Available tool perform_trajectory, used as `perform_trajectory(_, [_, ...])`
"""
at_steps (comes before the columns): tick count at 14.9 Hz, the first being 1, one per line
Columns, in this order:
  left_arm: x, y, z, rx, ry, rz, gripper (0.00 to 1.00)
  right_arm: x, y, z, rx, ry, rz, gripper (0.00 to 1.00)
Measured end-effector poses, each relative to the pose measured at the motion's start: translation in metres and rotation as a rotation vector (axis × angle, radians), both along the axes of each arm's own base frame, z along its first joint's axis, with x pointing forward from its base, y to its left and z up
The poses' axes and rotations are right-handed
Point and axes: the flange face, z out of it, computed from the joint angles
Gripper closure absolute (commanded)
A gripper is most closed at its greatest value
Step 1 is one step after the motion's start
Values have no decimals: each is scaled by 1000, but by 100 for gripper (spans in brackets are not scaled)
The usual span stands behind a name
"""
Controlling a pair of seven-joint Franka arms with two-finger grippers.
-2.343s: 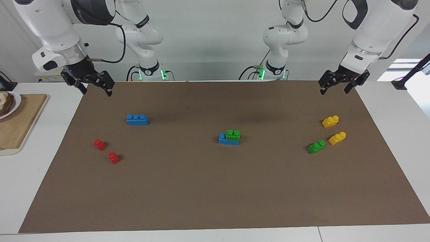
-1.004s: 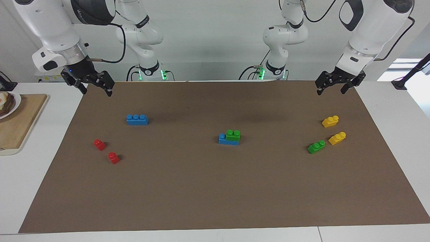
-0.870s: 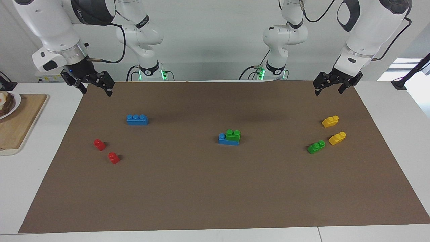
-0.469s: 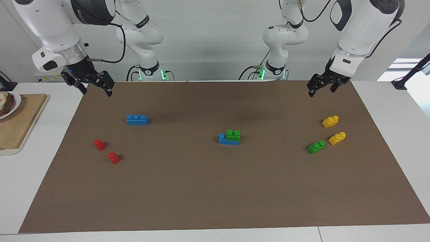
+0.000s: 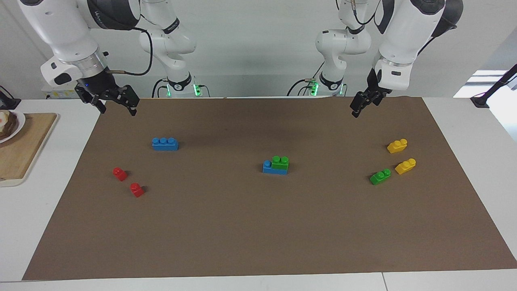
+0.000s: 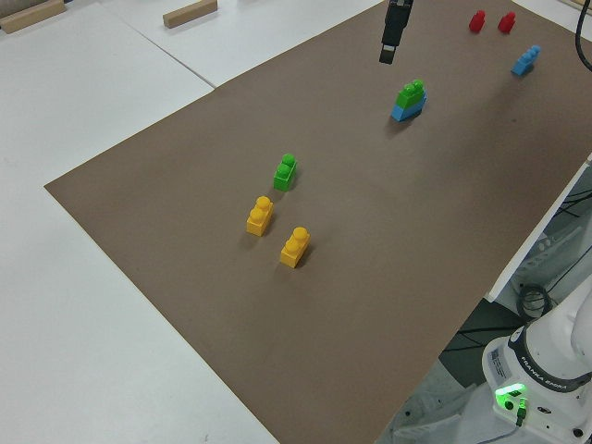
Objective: Remove green block with left arm and hold with right
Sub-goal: 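Move the left gripper toward the green-blue brick while the right gripper follows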
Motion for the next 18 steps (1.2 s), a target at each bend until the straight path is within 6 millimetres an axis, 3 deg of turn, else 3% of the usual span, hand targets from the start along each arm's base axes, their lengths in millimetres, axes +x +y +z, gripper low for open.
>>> perform_trajectory(4, [-2, -7, -8, -40, 17, 171, 0, 5, 3, 2, 6, -45, -3, 0])
perform_trajectory(8, [-4, -11, -23, -74, -2, 323, 0, 7, 11, -8, 61, -35, -210, 0])
perform_trajectory(13, [-3, -21, -33, -93, 0, 528, 0, 4, 57, -37, 147, 78, -683, 0])
perform_trajectory(16, [0, -42, -48, -87, 24, 650, 0, 3, 92, -53, 183, 131, -889, 0])
perform_trajectory(18, [2, -63, -59, -104, 38, 713, 0, 4, 101, -66, 229, 177, -1026, 0])
